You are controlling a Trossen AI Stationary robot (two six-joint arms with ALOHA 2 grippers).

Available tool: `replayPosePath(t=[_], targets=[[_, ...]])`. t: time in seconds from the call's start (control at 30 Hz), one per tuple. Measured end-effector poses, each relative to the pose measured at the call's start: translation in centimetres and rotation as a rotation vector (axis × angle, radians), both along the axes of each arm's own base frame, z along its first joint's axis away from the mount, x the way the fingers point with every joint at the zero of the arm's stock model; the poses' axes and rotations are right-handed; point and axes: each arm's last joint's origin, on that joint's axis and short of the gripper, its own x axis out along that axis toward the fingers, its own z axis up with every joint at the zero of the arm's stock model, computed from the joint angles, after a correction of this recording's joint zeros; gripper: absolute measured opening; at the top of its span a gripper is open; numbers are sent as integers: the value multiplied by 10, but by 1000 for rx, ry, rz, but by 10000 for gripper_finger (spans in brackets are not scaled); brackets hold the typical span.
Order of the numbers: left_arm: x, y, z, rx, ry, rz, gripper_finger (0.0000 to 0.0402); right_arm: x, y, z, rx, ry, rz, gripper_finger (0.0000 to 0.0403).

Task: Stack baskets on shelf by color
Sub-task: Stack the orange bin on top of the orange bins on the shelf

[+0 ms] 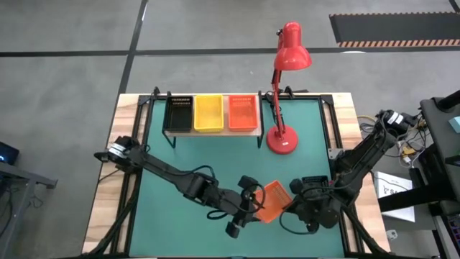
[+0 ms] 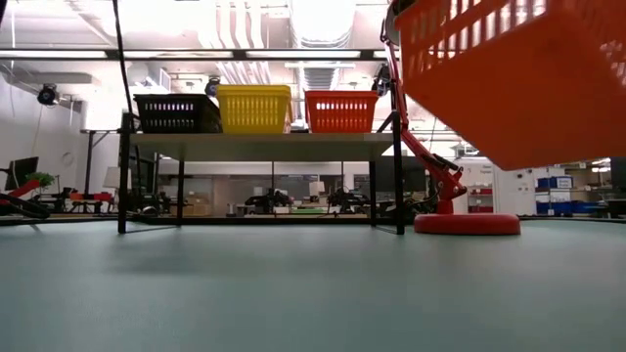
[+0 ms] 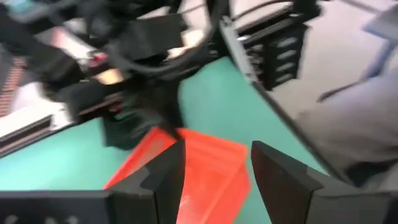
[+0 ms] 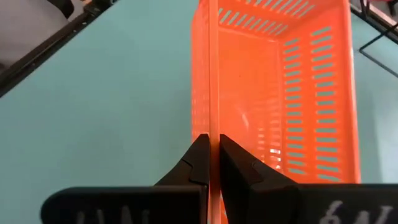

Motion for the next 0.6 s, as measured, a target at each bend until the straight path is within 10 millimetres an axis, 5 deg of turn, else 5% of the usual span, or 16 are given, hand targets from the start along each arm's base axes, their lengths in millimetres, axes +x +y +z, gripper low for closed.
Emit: replayPosePath(t=[0.33, 0.6], targets=[[22, 7, -41, 20, 122, -17, 141, 3, -3, 0, 20, 21, -4, 9], [23, 13, -46, 15, 153, -45, 106, 3, -3, -1, 17, 22, -3, 9]])
